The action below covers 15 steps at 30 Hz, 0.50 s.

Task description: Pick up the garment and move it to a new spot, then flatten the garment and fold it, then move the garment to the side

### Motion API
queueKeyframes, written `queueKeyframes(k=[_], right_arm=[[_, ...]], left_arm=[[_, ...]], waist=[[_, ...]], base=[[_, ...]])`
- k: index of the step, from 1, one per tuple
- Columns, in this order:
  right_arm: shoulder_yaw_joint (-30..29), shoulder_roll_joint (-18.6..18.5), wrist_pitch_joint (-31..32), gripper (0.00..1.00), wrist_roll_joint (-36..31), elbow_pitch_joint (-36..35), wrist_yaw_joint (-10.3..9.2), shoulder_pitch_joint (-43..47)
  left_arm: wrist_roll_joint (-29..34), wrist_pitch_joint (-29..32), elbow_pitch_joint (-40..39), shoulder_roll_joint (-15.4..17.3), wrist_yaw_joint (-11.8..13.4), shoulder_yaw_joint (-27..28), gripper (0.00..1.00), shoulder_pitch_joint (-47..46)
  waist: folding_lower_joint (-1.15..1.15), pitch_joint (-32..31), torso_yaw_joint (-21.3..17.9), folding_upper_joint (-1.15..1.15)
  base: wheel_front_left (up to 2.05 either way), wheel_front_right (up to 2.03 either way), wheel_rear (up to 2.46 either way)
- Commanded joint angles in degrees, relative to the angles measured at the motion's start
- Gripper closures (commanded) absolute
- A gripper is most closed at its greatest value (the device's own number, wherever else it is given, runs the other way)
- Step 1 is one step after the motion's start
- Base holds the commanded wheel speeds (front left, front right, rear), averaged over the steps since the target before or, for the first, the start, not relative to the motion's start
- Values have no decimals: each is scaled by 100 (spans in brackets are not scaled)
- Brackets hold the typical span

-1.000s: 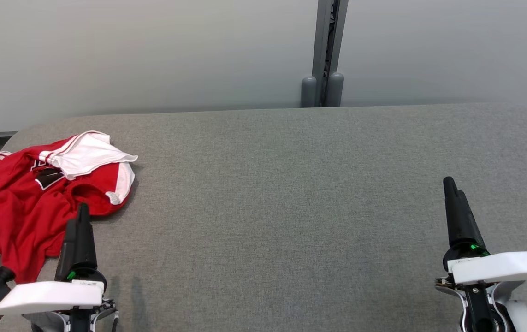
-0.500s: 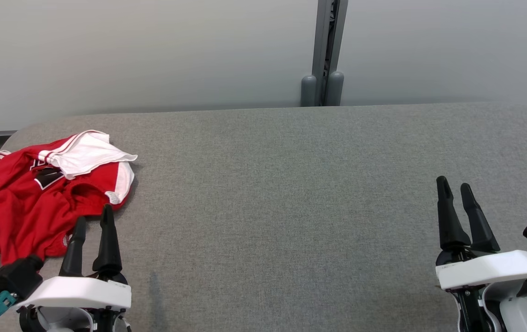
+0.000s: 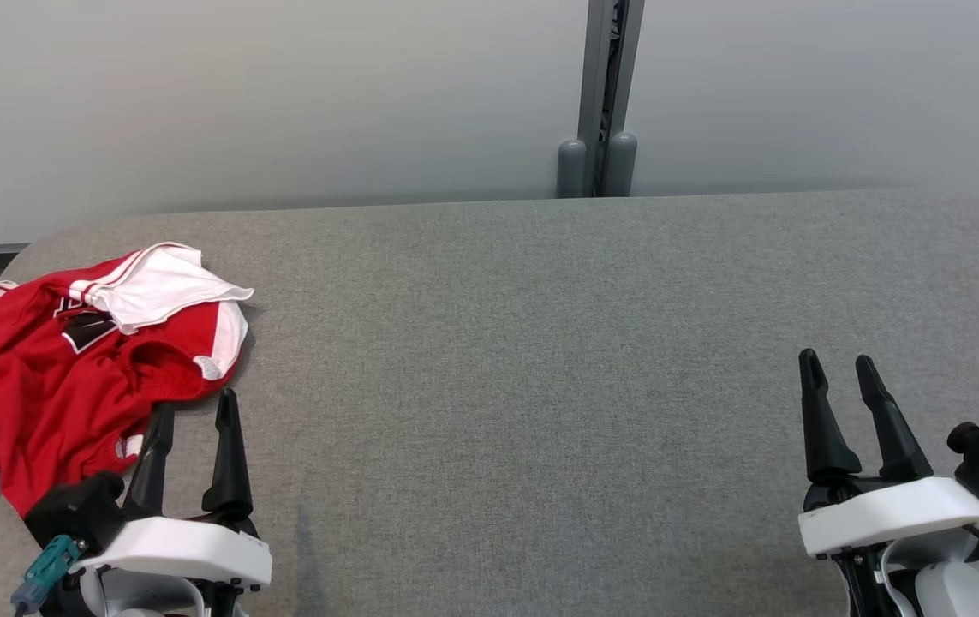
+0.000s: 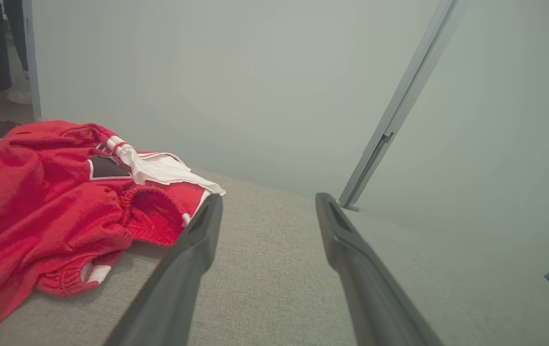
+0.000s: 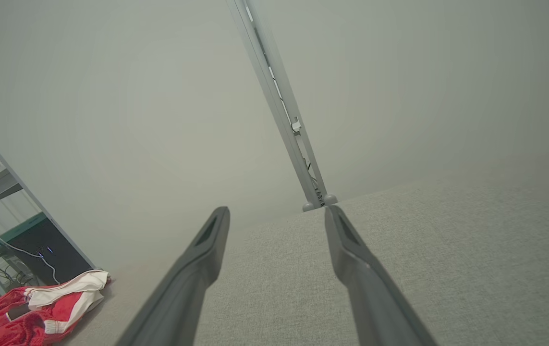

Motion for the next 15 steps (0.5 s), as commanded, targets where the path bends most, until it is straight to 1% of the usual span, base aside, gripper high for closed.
queueKeyframes(k=[1, 15], right_arm=[[-41, -56, -61, 0, -169, 6, 27, -23], [-68, -65, -195, 0, -973, 120, 29, -33]], left_arm=[[175, -68, -34, 37, 41, 0, 0, -155], [880, -290, 82, 45, 103, -170, 0, -167]], waist=[[0, -4, 0, 0], [0, -26, -7, 0]], base=[[0, 0, 0], [0, 0, 0]])
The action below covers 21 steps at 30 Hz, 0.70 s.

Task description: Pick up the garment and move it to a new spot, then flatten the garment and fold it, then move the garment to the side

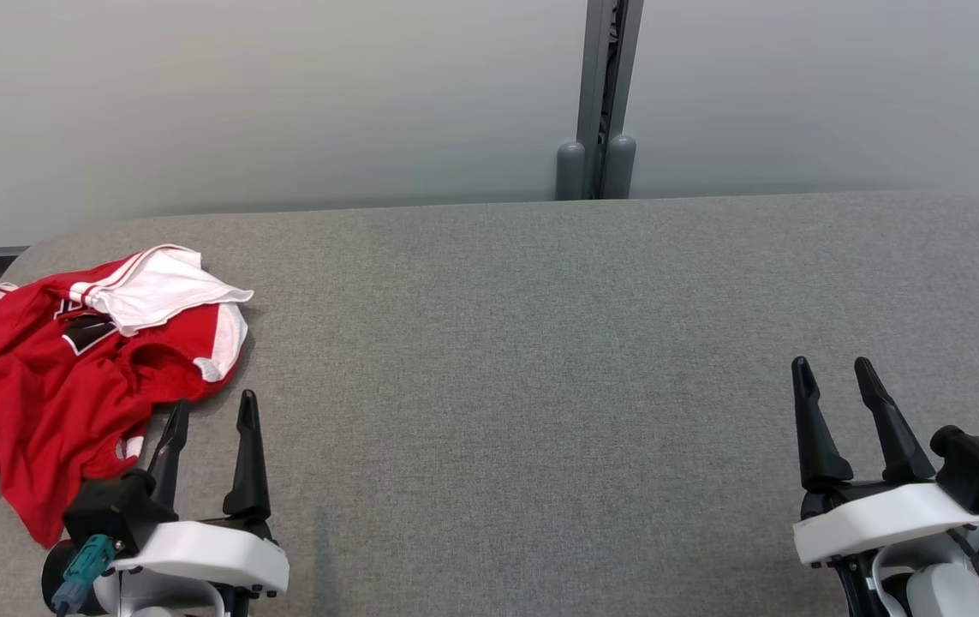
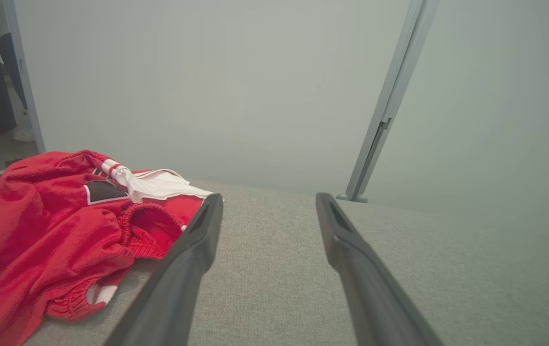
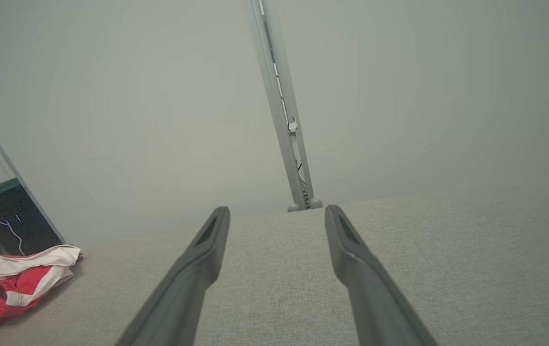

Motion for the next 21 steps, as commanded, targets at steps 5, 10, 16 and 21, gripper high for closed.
queueKeyframes(k=[5, 10, 16, 21], right_arm=[[-33, -59, -104, 0, -352, 41, 26, -34], [-25, -61, -141, 0, -550, 82, 26, -44], [-40, -65, -193, 0, -793, 101, 26, -49], [-57, -67, -236, 0, -994, 127, 27, -78]], left_arm=[[328, -117, -3, 35, 49, -72, 0, -135], [522, -184, -16, 37, 85, -119, 0, -138], [748, -270, 2, 40, 119, -173, 0, -145], [928, -328, 25, 42, 134, -214, 0, -155]], waist=[[0, -8, 1, 0], [0, -14, -3, 0], [0, -12, -7, 0], [0, -5, -5, 0]], base=[[0, 0, 0], [0, 0, 0], [0, 0, 0], [0, 0, 0]])
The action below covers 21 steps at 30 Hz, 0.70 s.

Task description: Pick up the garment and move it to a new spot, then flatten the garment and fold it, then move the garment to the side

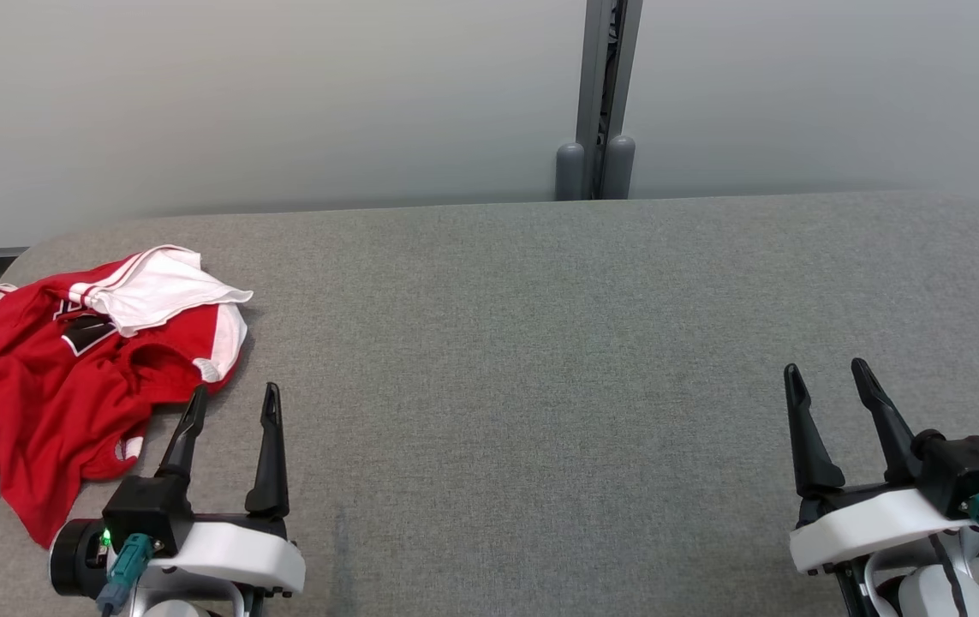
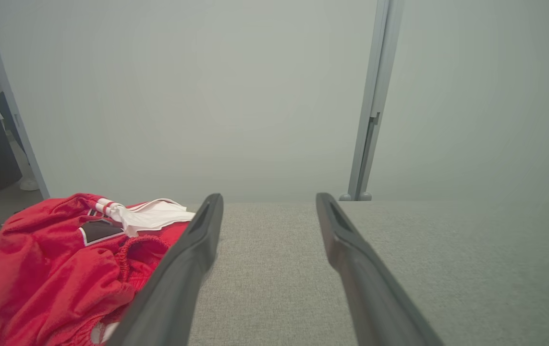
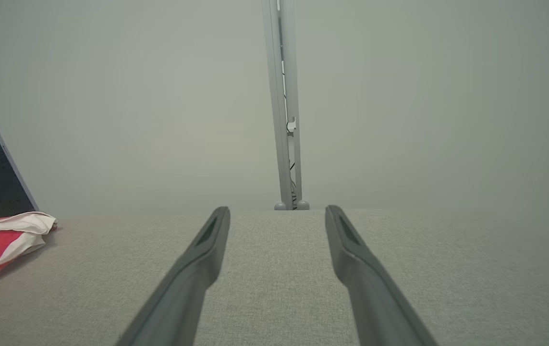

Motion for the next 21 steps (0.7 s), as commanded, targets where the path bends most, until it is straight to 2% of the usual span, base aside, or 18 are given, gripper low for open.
queueKeyframes(k=[1, 8, 21], right_arm=[[-30, -56, -66, 0, -137, -13, 25, -63], [-24, -59, -114, 0, -348, 8, 20, -58], [-1, -59, -102, 0, -255, 41, 20, -56]], left_arm=[[125, -49, 12, 29, 38, -16, 0, -72], [316, -120, 41, 32, 67, -78, 0, -79], [250, -109, 84, 31, 62, -87, 0, -95]], waist=[[0, 0, 0, 0], [0, -9, -2, 0], [0, -24, 12, 0]], base=[[0, 0, 0], [0, 0, 0], [0, 0, 0]])
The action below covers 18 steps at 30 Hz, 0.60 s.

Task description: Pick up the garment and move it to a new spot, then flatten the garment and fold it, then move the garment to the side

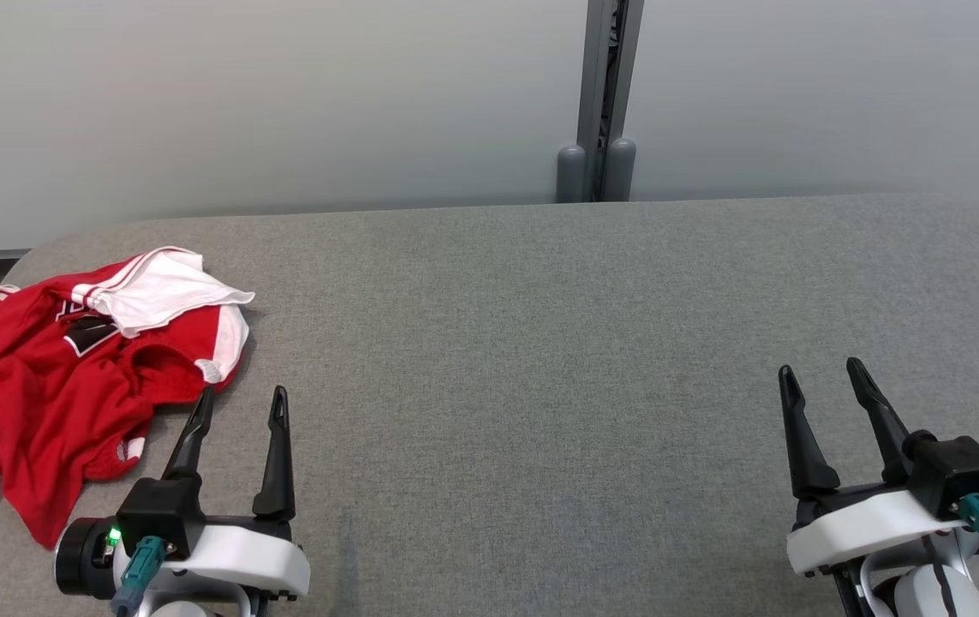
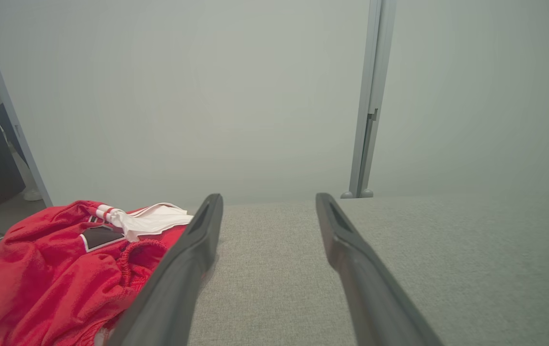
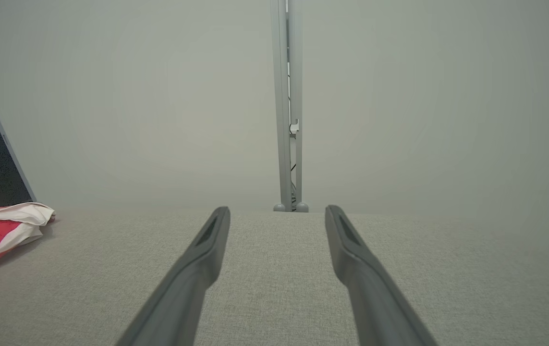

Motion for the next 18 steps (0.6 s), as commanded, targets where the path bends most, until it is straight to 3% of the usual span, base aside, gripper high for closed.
queueKeyframes(k=[1, 18], right_arm=[[-17, -54, -36, 0, 39, -1, 13, -41], [6, -54, -35, 0, 72, -10, 13, 2]], left_arm=[[0, -9, 0, 27, 14, -2, 0, -80], [-31, -9, 88, 27, 23, 13, 0, -93]], waist=[[0, 1, 3, 0], [0, -33, 198, 0]], base=[[0, 0, 0], [0, 0, 0]])
